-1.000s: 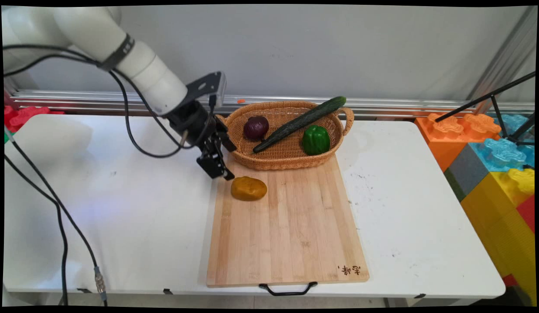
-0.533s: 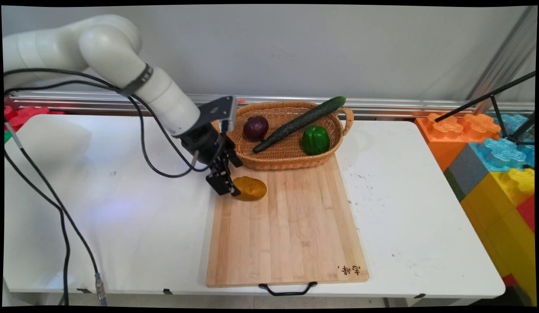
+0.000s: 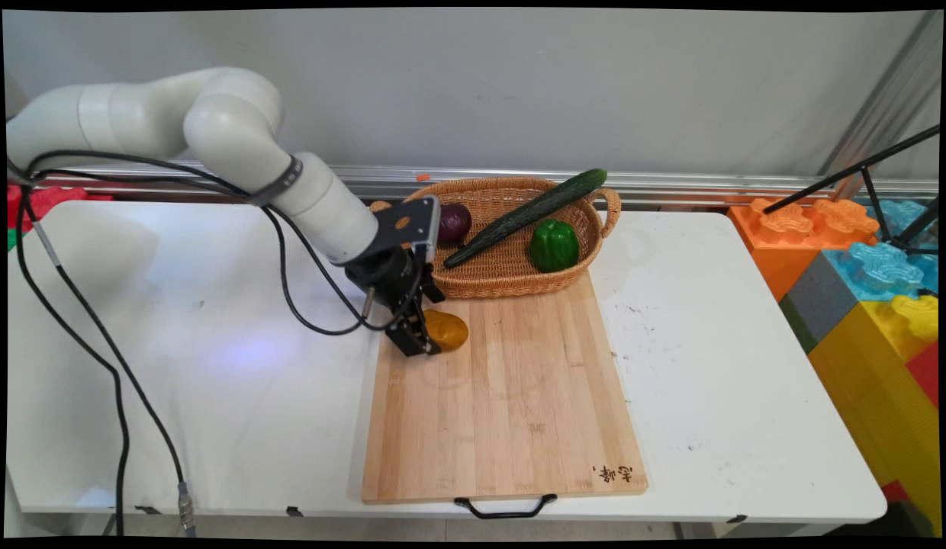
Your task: Pick up the potato from the cutting board, then place the picked object in the vegetable basket
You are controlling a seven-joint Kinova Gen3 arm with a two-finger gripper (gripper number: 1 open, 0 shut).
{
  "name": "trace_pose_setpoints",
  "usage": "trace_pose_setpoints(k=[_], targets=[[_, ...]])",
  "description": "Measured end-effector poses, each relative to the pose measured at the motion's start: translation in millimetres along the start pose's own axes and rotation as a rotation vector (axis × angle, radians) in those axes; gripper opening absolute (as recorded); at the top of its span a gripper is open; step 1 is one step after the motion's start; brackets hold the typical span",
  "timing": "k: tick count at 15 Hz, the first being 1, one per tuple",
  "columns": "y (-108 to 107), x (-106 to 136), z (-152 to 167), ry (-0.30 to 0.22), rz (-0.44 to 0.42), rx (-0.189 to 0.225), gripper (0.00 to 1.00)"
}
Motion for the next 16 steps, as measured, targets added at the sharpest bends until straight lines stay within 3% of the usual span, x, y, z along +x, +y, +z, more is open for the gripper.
trace_pose_setpoints(k=[6, 7, 12, 16], targets=[[15, 1, 16, -0.015, 0.042, 0.035, 1.00], [17, 2, 16, -0.015, 0.049, 0.041, 0.00], [24, 5, 12, -0.020, 0.060, 0.059, 0.00], [29, 21, -13, 0.009, 0.035, 0.020, 0.00]])
